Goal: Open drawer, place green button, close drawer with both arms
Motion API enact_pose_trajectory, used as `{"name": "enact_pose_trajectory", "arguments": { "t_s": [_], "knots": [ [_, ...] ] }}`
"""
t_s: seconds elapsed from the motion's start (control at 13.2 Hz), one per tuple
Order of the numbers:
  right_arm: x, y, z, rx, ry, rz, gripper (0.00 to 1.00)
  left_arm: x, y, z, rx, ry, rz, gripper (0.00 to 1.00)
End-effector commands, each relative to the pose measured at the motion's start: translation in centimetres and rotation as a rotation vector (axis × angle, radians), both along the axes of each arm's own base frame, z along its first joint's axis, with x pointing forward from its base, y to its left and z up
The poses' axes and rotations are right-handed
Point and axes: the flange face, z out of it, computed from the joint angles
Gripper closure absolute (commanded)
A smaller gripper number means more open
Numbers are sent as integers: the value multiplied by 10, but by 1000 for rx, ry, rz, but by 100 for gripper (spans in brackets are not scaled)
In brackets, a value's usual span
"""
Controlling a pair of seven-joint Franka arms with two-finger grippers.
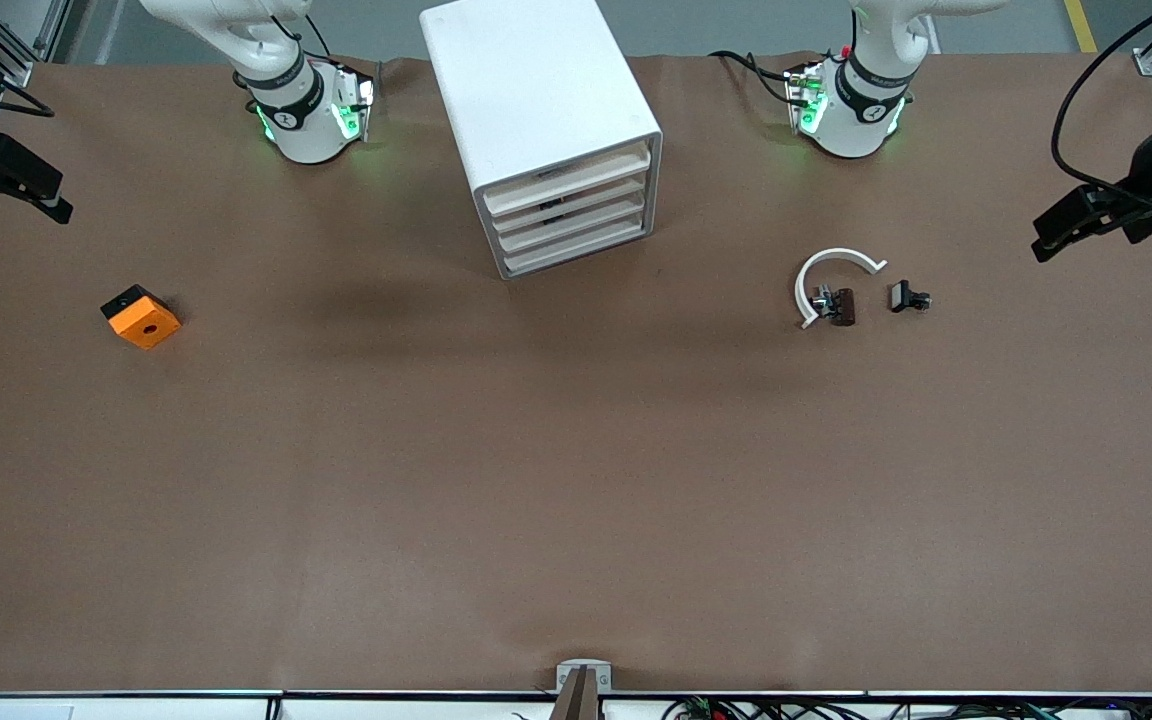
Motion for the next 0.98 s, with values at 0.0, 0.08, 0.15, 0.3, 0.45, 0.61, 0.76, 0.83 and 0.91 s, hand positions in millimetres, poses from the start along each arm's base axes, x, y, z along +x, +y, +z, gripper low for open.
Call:
{"name": "enact_pose_trajectory", "arguments": {
  "t_s": [0.0, 0.08, 0.15, 0.3, 0.45, 0.61, 0.76, 0.83, 0.91],
  "knots": [
    [0, -3, 5, -12, 2, 4, 0, -17, -3, 6, -2, 7, -20, 0],
    [0, -3, 5, -12, 2, 4, 0, -18, -3, 6, 1, 8, -36, 0],
    [0, -2, 5, -13, 2, 5, 0, -18, -2, 5, 1, 13, -58, 0],
    [0, -3, 5, -11, 2, 4, 0, -18, -4, 5, 1, 12, -66, 0],
    [0, -3, 5, -11, 2, 2, 0, -19, -6, 7, -2, 9, -70, 0],
    [0, -3, 5, -11, 2, 4, 0, -20, -17, 13, -46, 0, -86, 0],
    [0, -3, 5, -11, 2, 4, 0, -21, -22, 11, -46, 4, -122, 0],
    [0, -3, 5, -11, 2, 3, 0, -20, -22, 11, -46, 5, -164, 0],
    [0, -3, 5, -11, 2, 4, 0, -20, -22, 11, -46, 4, -184, 0]
  ]
}}
